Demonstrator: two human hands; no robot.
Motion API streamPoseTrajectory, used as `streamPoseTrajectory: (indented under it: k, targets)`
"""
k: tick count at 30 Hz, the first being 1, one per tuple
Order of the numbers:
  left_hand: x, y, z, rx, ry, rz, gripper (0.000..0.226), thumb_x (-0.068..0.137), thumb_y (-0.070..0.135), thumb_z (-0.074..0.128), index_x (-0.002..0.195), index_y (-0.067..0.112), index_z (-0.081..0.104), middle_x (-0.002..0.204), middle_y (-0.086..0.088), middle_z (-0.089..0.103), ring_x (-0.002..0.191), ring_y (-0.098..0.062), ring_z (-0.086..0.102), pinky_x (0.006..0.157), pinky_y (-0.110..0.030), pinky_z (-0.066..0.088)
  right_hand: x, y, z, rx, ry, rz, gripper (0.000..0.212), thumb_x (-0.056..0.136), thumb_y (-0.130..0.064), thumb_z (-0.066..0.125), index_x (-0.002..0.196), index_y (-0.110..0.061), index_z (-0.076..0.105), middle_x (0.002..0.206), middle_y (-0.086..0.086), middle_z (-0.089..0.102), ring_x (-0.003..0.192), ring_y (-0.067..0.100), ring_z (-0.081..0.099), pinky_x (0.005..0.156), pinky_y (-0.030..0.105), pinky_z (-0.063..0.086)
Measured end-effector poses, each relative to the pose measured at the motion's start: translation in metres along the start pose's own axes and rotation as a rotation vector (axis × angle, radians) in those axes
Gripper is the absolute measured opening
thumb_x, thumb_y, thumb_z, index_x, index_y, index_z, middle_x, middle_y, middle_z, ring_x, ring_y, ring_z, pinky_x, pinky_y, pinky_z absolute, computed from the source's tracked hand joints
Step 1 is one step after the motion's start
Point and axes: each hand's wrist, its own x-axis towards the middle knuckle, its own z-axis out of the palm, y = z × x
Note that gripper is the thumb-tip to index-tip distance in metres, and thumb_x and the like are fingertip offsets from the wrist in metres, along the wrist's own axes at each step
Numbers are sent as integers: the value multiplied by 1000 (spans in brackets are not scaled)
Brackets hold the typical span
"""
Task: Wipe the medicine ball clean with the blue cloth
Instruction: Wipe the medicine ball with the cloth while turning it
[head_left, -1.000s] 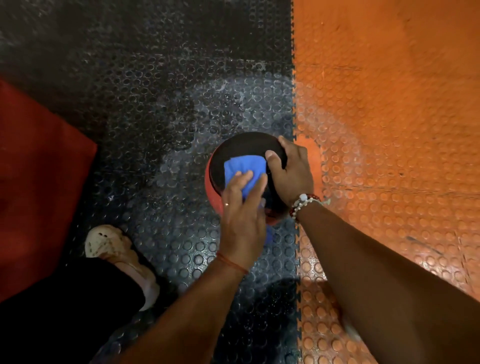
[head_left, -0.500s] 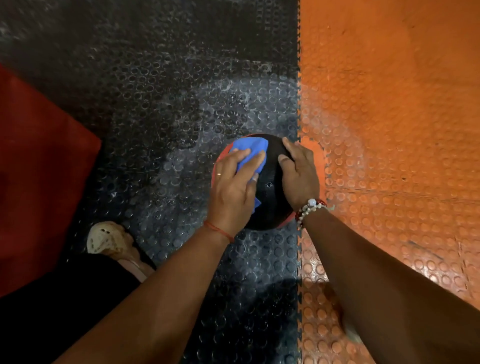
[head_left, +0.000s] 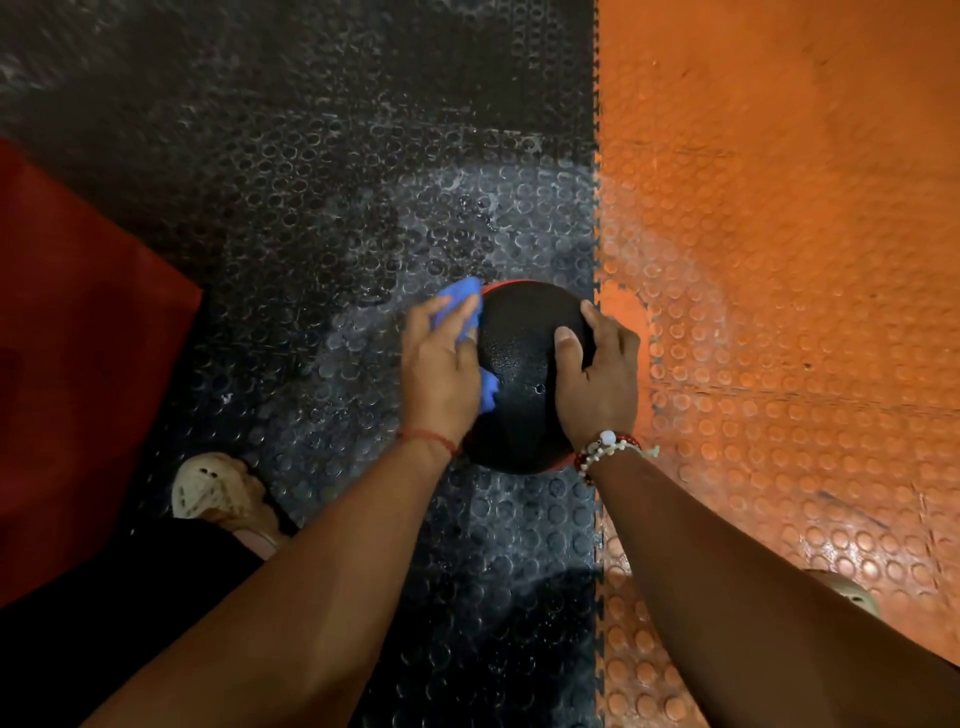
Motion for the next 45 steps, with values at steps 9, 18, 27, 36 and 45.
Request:
streamPoseTrajectory:
  k: [9,18,27,36,45]
  targets:
    - [21,17,5,107,-246,301,36,93,-1,48,126,4,62,129,-18,52,121,-24,47,102,-3,23,1,3,-4,31,-7,1,65,77,-61,32,134,-31,45,138,5,39,124,22,45,99,42,42]
    - [24,28,-3,99,-293,239,37,95,-3,47,127,6,62,132,-8,47,116,-17,53,99,-9,38,-6,10,-5,24,17,-84,59,82,-53,38,132,-24,49,133,9,43,122,24,47,98,44,43]
    - [67,18,7,184,-493,192,33,98,3,48,126,7,63,130,-13,49,122,-27,49,99,-13,28,-28,27,-18,55,-34,-161,58,86,-48,38,136,-18,43,137,11,36,128,19,37,100,24,30]
    - [38,39,0,235,-594,568,35,92,-4,53,124,2,64,123,-18,54,115,-36,50,102,-37,41,-31,23,-18,10,-102,-201,69,84,-46,39,140,-5,33,141,14,34,134,22,30,110,37,29]
    - [54,26,-4,280,-460,100,30,98,5,47,120,8,67,122,-11,52,110,-22,52,97,-13,34,-45,28,-26,-12,-174,-239,72,82,-44,40,140,-3,30,145,16,30,139,25,23,113,47,24]
